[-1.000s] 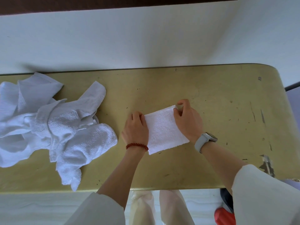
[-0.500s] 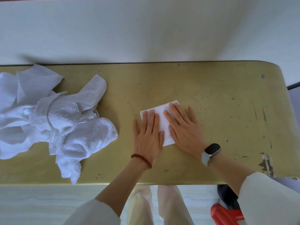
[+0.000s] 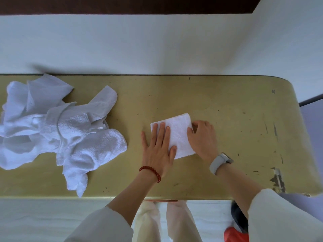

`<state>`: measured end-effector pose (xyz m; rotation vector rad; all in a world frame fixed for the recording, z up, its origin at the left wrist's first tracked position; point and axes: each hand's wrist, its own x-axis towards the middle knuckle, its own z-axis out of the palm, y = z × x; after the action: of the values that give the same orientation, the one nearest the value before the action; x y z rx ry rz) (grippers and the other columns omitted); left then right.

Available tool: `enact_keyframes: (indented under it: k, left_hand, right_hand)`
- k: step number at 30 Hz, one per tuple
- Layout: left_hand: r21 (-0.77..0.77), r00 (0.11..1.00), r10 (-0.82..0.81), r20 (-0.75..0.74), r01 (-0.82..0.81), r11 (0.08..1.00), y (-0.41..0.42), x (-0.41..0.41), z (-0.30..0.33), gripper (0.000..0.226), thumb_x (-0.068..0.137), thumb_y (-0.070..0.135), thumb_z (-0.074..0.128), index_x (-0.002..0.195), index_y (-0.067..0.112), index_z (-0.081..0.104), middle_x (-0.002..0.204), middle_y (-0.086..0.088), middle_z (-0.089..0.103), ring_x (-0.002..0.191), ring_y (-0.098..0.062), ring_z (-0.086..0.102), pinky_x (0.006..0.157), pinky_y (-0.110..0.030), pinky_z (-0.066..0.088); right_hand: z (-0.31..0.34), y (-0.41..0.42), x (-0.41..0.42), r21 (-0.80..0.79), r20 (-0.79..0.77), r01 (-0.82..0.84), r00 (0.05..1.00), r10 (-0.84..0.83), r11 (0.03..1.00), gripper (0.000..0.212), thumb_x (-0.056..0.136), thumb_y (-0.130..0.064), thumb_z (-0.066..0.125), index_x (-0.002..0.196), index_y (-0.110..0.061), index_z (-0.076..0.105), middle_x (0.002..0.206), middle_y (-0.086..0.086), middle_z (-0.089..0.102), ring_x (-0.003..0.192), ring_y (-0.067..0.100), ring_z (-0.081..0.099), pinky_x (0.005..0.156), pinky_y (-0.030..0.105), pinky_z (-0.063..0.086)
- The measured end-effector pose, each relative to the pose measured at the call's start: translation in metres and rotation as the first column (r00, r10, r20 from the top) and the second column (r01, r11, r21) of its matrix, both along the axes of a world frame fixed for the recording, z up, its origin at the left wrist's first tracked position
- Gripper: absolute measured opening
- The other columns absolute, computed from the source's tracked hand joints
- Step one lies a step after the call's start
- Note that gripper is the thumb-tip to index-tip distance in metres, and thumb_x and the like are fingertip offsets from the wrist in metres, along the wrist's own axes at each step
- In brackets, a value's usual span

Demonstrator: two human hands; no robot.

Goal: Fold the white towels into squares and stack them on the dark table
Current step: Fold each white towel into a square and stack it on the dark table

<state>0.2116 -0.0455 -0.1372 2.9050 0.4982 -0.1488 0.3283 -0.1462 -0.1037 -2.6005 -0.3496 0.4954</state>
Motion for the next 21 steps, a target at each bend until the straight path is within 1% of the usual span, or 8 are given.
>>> enact_keyframes:
  k: [2, 4, 9, 11, 14, 16, 18, 21]
  left_hand:
    - [-0.014, 1.000, 0.007, 0.000, -0.007, 1.000, -0.001, 0.000, 0.001, 0.058, 0.094, 0.040, 0.019, 0.141, 0.007, 0.027, 0.149, -0.012, 0.031, 0.139, -0.029, 0.023, 0.107, -0.062, 0.018]
    - [-0.011, 1.000, 0.021, -0.015, -0.021, 1.000, -0.002, 0.001, 0.002, 0.059, 0.096, 0.041, 0.009, 0.141, 0.007, 0.026, 0.149, -0.012, 0.031, 0.138, -0.028, 0.020, 0.107, -0.062, 0.015]
    - [-0.010, 0.997, 0.041, -0.059, -0.042, 0.999, -0.001, 0.000, 0.003, 0.060, 0.097, 0.041, 0.004, 0.141, 0.008, 0.027, 0.147, -0.012, 0.034, 0.137, -0.028, 0.025, 0.102, -0.065, 0.020]
    - [-0.011, 0.998, 0.049, -0.046, -0.050, 0.999, -0.002, 0.001, 0.002, 0.057, 0.095, 0.040, 0.016, 0.140, 0.007, 0.027, 0.147, -0.012, 0.034, 0.137, -0.027, 0.022, 0.101, -0.066, 0.022]
    - [-0.051, 0.999, 0.051, -0.007, -0.051, 0.997, -0.002, 0.002, 0.004, 0.059, 0.089, 0.040, 0.028, 0.139, 0.007, 0.029, 0.145, -0.013, 0.037, 0.136, -0.027, 0.025, 0.098, -0.066, 0.026]
    - [-0.192, 0.980, 0.155, 0.125, -0.129, 0.973, -0.004, -0.002, 0.011, 0.061, 0.086, 0.039, 0.033, 0.140, 0.009, 0.027, 0.147, -0.014, 0.034, 0.138, -0.023, 0.020, 0.104, -0.059, 0.021]
    - [-0.501, 0.878, 0.417, 0.234, -0.259, 0.826, -0.006, -0.006, 0.027, 0.066, 0.085, 0.035, 0.040, 0.143, 0.009, 0.024, 0.150, -0.011, 0.026, 0.140, -0.016, 0.014, 0.112, -0.045, 0.018]
    - [-0.869, 0.715, 0.697, 0.045, -0.317, 0.381, 0.005, -0.014, 0.061, 0.074, 0.086, 0.011, 0.060, 0.145, 0.014, 0.017, 0.148, 0.002, 0.024, 0.138, -0.014, 0.024, 0.107, -0.032, 0.031]
  right_hand:
    - [-0.002, 0.007, 0.009, -0.026, -0.153, 0.070, 0.985, -0.073, 0.997, 0.015, 0.085, -0.025, 0.050, 0.081, -0.011, 0.048, 0.079, 0.004, 0.050, 0.078, 0.025, 0.048, 0.064, 0.032, 0.038]
    - [-0.002, 0.012, 0.017, -0.017, -0.288, 0.120, 0.950, -0.120, 0.993, 0.021, 0.080, -0.024, 0.050, 0.067, -0.013, 0.038, 0.064, 0.000, 0.044, 0.063, 0.023, 0.046, 0.054, 0.028, 0.033]
    - [0.014, 0.015, 0.019, 0.063, -0.431, 0.128, 0.898, -0.089, 0.990, 0.027, 0.076, -0.016, 0.053, 0.055, -0.015, 0.035, 0.059, 0.002, 0.041, 0.059, 0.019, 0.042, 0.054, 0.029, 0.032]
    - [0.023, 0.013, 0.016, 0.115, -0.439, 0.136, 0.895, -0.072, 0.984, 0.030, 0.079, -0.016, 0.054, 0.057, -0.017, 0.033, 0.061, 0.002, 0.039, 0.059, 0.018, 0.039, 0.052, 0.027, 0.029]
    - [0.039, 0.008, 0.007, 0.226, -0.389, 0.103, 0.921, -0.007, 0.969, 0.013, 0.085, -0.018, 0.056, 0.077, -0.014, 0.046, 0.072, -0.004, 0.049, 0.069, 0.016, 0.047, 0.053, 0.021, 0.033]
    - [0.053, 0.006, 0.000, 0.276, -0.264, 0.006, 0.962, 0.070, 0.961, 0.011, 0.086, -0.019, 0.057, 0.090, -0.014, 0.048, 0.080, -0.009, 0.053, 0.076, 0.013, 0.051, 0.059, 0.022, 0.037]
    - [0.070, 0.005, -0.005, 0.312, -0.141, -0.139, 0.971, 0.191, 0.940, 0.012, 0.087, -0.018, 0.057, 0.094, -0.014, 0.049, 0.087, -0.007, 0.056, 0.080, 0.013, 0.053, 0.066, 0.026, 0.039]
    - [0.100, 0.010, -0.012, 0.307, -0.054, -0.370, 0.913, 0.404, 0.877, 0.012, 0.088, -0.018, 0.055, 0.097, -0.012, 0.051, 0.090, 0.000, 0.064, 0.079, 0.021, 0.058, 0.069, 0.033, 0.044]
